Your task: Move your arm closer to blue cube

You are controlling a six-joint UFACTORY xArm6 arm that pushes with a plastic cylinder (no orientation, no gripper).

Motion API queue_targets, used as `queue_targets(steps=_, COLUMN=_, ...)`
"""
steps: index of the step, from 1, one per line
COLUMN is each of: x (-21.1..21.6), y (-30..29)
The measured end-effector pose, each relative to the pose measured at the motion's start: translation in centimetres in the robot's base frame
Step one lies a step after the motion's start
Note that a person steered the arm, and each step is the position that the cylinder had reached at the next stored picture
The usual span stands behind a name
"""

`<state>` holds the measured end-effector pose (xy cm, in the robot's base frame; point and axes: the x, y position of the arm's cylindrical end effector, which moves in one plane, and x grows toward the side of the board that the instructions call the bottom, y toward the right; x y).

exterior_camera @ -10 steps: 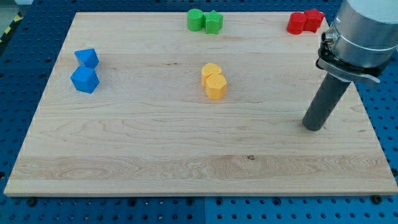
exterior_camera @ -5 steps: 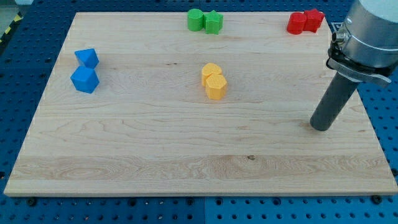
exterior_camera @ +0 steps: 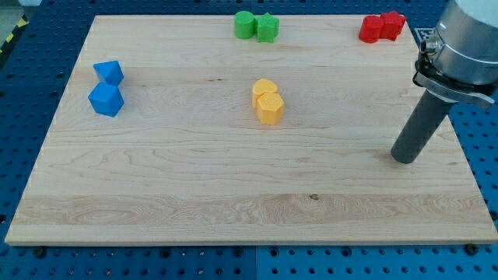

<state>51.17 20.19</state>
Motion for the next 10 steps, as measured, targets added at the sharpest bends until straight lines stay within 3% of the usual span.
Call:
queue_targets(steps=3, x=0.0, y=-9.2)
queue_targets(steps=6, x=-3.1, y=-26.5)
queue_targets(steps=10, x=-3.4, y=-34.2)
